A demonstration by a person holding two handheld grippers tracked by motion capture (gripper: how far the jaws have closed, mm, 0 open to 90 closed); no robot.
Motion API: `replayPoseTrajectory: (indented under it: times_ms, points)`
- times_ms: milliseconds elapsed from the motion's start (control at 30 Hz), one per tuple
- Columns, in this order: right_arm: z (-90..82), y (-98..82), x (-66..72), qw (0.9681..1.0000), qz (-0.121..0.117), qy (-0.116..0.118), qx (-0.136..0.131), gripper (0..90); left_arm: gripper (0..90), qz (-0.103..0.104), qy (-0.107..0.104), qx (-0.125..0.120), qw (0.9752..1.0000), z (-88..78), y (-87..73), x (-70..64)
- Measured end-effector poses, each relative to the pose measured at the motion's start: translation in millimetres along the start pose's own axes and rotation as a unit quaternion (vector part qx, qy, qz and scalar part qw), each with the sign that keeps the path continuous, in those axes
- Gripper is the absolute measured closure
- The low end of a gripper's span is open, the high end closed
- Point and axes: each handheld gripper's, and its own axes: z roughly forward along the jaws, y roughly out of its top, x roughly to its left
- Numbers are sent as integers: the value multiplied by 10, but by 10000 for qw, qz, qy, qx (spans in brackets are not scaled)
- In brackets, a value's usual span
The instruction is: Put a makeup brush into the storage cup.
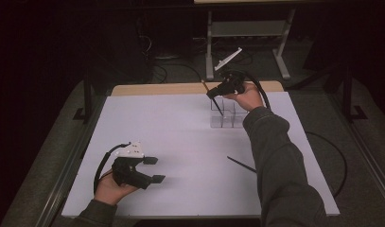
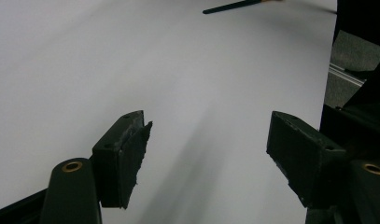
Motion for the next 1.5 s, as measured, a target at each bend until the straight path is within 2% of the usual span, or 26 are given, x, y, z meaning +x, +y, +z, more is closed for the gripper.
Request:
replayPoseTrajectory:
  times_ms: [100, 400, 600, 800, 967, 1100, 1500]
  points:
    - [-15, -36, -2, 10000, 26, -12, 11, 813, 276, -64, -12, -5, 10000, 11, -1, -11]
    - [-72, -68, 19, 9999, 102, -51, 100, 805, 276, -59, -39, 8, 10000, 12, 3, -6]
    - [-79, -102, 45, 9998, 113, -134, 135, 744, 276, -23, -35, 17, 10000, 2, 13, -15]
    - [-108, -169, 55, 9995, 220, -166, 120, 705, 276, -62, -32, 19, 10000, 2, 12, -16]
    - [-161, -202, 88, 9997, 156, -189, 97, 699, 275, 22, 9, 46, 10000, -10, 20, -6]
    - [-199, -236, 111, 9996, 195, -175, 77, 690, 275, -27, 18, 34, 10000, -10, 13, -1]
    - [-301, -371, 184, 9997, 200, -158, 37, 656, 275, 20, 49, 59, 10000, 3, 15, -3]
